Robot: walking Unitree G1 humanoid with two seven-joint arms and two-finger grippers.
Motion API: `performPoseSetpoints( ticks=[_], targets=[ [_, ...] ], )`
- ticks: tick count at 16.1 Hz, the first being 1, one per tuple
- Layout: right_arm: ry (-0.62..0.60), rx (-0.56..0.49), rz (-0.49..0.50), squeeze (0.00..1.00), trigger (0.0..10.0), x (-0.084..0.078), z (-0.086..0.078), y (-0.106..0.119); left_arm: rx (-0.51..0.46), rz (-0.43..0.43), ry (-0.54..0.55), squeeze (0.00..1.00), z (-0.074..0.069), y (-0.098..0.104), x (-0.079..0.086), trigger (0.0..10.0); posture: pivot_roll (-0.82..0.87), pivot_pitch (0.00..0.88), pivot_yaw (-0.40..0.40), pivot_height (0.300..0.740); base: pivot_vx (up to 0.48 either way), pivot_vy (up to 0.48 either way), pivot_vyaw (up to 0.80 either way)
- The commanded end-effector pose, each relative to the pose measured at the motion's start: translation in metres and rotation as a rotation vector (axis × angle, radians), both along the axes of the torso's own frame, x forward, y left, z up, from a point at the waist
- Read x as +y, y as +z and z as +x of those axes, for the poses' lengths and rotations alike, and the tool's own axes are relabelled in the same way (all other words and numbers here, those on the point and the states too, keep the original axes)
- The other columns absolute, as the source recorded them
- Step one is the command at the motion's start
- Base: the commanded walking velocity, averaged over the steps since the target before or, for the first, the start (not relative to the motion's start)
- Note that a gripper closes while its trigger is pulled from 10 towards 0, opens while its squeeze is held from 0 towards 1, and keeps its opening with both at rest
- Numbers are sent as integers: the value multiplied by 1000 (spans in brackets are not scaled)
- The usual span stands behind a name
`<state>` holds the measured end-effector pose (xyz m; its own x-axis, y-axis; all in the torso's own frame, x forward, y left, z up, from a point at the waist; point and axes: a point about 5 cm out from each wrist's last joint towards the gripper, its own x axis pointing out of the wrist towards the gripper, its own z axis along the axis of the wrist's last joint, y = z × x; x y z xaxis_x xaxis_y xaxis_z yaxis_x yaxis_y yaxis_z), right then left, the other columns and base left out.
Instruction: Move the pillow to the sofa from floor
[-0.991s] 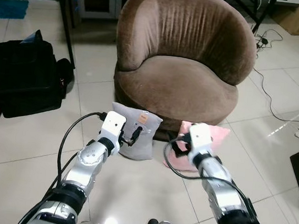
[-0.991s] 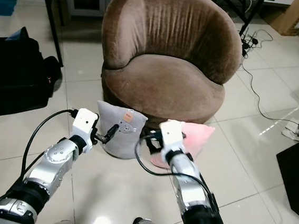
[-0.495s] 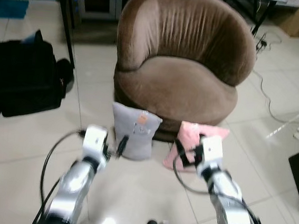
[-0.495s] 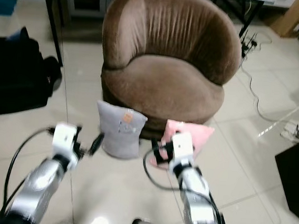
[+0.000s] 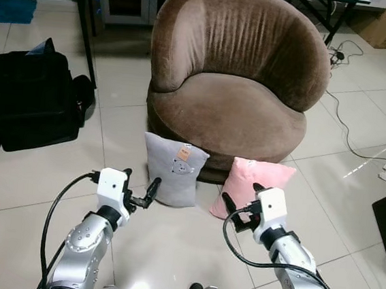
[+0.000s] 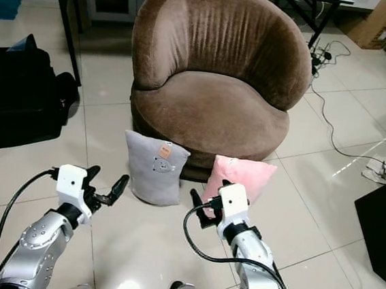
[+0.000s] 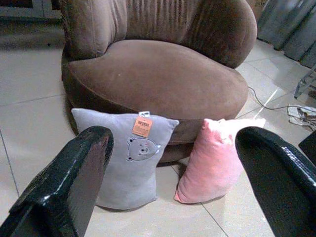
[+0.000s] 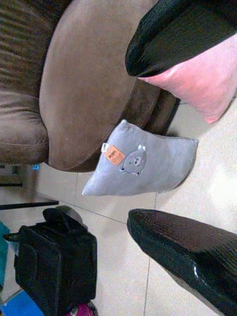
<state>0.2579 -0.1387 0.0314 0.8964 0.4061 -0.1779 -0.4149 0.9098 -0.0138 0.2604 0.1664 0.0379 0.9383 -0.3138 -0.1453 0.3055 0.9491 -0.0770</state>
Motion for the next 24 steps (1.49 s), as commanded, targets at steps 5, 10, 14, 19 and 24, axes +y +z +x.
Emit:
performPoseSetpoints(
  ticks=[5, 10, 14, 19, 24],
  targets=[
    [-16, 8, -10, 0, 10000, -5, 0, 1, -17, 26, -20, 0, 4, 6, -6, 10000, -2, 129, -116, 740, 0, 0, 0],
    [-16, 7, -11, 0, 10000, -2, 3, 3, -42, 22, -44, 0, 10, 16, -13, 10000, -3, 114, -110, 740, 0, 480, 0],
    [-14, 10, -11, 0, 10000, -2, 5, 3, -53, 11, -63, 0, 15, 22, -17, 10000, -2, 114, -108, 740, 0, 480, 0],
    [-4, 16, -6, 0, 10000, 1, 2, 2, -58, 22, -83, 0, 15, 26, -22, 10000, -6, 123, -108, 740, 193, 401, 0],
    [-2, 21, -6, 0, 10000, 0, 0, 1, -13, 31, -74, 0, 15, 20, -21, 10000, -17, 132, -109, 740, 351, 327, 0]
  ],
)
